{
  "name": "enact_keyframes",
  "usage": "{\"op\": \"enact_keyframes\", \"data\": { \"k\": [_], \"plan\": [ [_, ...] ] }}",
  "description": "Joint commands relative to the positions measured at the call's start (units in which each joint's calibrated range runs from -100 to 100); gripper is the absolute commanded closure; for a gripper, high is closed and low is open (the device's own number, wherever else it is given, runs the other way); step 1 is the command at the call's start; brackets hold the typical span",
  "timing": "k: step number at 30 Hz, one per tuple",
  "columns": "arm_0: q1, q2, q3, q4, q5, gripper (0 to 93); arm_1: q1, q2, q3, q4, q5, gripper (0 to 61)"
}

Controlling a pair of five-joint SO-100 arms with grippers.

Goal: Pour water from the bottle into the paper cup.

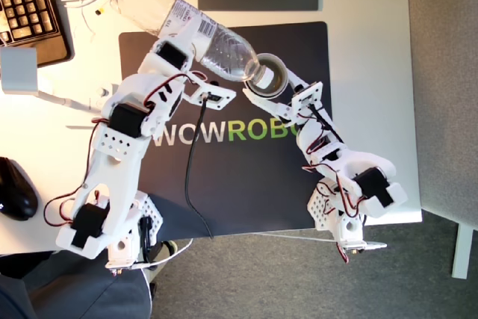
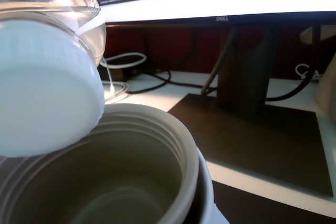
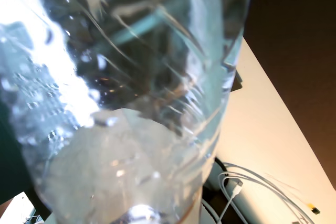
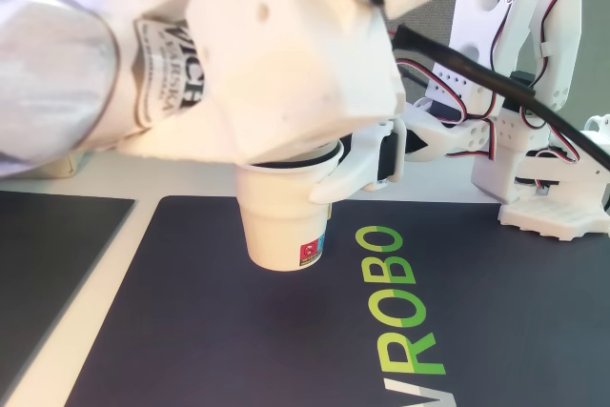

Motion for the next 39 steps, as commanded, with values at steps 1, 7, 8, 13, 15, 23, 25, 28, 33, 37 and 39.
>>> {"op": "enact_keyframes", "data": {
  "k": [1,7,8,13,15,23,25,28,33,37,39],
  "plan": [
    [-0.64,-7.19,-6.00,0.04,1.03,92.7,0.53,-0.29,-4.19,-1.14,-0.39,53.3],
    [-0.38,-5.80,-10.00,1.42,1.32,92.7,0.53,-0.29,-4.19,-1.14,-0.34,53.3],
    [-0.12,-5.45,-10.82,1.67,1.32,92.7,0.53,-0.29,-4.19,-1.14,-0.34,53.3],
    [-0.12,-5.28,-10.91,1.83,1.61,92.7,0.53,-0.29,-4.19,-1.22,-0.24,53.3],
    [-0.38,-5.72,-10.27,1.83,1.71,92.7,0.53,-0.29,-4.19,-1.22,-0.29,53.3],
    [-0.90,-6.06,-9.37,1.83,1.81,92.7,0.77,-0.29,-4.10,-1.14,-0.29,53.3],
    [-1.03,-6.15,-9.37,1.83,1.86,92.7,0.77,-0.29,-4.10,-1.14,-0.29,53.3],
    [-1.03,-5.98,-9.18,1.83,1.86,92.7,0.89,-0.29,-4.10,-1.14,-0.34,53.3],
    [-1.30,-5.89,-9.28,1.83,1.90,92.7,0.89,-0.29,-4.01,-1.14,-0.39,53.3],
    [-1.82,-5.89,-8.82,1.75,1.90,92.7,0.89,-0.29,-4.01,-1.14,-0.54,53.3],
    [-1.82,-5.98,-8.64,1.67,1.90,92.7,0.89,-0.29,-4.01,-1.14,-0.54,53.3]
  ]
}}
